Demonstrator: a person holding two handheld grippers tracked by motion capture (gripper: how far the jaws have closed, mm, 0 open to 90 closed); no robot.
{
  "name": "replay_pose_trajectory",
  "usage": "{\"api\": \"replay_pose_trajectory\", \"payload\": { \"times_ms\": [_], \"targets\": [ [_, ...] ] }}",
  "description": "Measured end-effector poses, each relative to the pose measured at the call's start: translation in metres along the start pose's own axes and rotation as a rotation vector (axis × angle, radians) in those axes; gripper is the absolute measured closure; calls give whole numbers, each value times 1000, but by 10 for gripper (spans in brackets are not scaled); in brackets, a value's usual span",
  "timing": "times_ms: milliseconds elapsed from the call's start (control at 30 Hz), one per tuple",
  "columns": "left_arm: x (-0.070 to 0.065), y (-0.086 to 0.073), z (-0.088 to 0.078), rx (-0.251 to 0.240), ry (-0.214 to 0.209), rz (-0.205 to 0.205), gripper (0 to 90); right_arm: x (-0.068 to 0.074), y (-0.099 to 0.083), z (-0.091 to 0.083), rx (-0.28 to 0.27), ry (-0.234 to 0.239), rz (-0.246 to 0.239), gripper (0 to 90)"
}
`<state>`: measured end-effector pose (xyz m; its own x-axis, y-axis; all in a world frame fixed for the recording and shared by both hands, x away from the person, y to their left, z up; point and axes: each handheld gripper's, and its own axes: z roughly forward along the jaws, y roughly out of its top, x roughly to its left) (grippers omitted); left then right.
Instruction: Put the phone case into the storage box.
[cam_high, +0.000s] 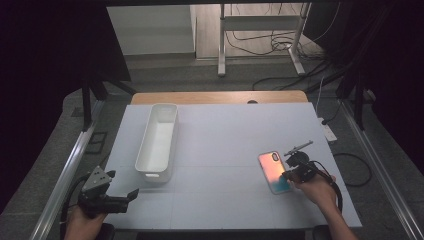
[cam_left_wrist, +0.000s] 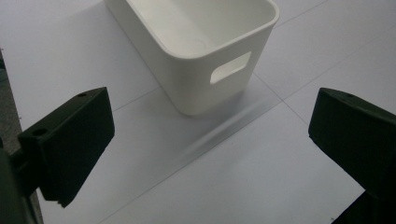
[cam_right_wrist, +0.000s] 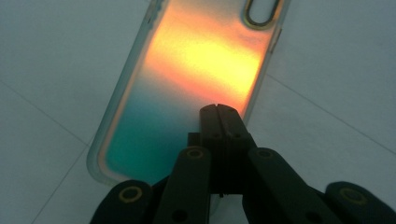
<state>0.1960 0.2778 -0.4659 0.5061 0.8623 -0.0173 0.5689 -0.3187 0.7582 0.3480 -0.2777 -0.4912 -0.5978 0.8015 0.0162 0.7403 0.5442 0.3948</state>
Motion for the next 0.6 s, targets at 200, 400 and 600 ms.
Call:
{"api": "replay_pose_trajectory", "payload": {
  "times_ms": [200,400,600],
  "targets": [
    [0,0,1,4,-1,3,12,-10,2,1,-23,-29,14,900],
    [-1,0,1,6,3,7,12,-15,4,3,-32,-30,26,900],
    [-1,0,1,6,2,6,13,-14,4,-1,-62,-2,39,900]
  ]
}}
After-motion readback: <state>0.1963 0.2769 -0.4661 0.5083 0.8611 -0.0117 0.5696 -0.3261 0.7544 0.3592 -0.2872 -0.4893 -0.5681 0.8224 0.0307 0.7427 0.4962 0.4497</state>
